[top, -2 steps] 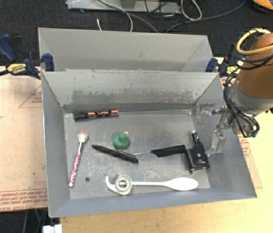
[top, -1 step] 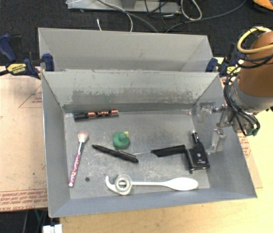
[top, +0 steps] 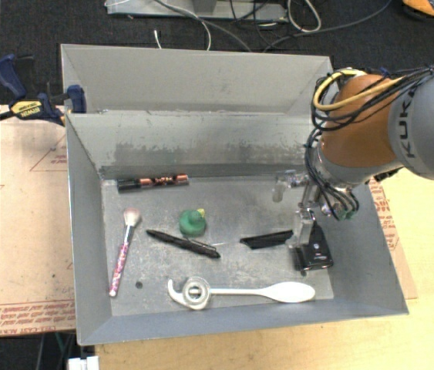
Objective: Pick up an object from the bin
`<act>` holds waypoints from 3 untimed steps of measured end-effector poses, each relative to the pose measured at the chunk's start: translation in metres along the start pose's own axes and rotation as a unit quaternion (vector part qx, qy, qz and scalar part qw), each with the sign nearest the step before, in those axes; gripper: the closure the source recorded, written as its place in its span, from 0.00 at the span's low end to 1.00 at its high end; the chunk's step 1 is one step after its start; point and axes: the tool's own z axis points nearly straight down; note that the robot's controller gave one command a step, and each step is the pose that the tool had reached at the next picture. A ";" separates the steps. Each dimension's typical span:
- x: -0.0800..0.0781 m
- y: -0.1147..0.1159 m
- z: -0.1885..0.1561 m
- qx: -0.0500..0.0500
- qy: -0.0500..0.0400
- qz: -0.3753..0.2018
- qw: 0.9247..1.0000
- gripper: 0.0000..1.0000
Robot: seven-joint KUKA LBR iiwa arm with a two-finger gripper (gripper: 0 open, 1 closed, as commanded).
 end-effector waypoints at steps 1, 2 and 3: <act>-0.011 0.009 -0.018 0.000 -0.001 -0.011 1.000 0.00; 0.011 0.045 0.026 -0.002 0.004 0.037 0.999 0.00; 0.024 0.037 0.054 0.001 -0.004 -0.003 1.000 0.00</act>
Offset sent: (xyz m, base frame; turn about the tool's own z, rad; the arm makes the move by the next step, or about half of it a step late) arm -0.0124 0.0419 -0.0237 0.0769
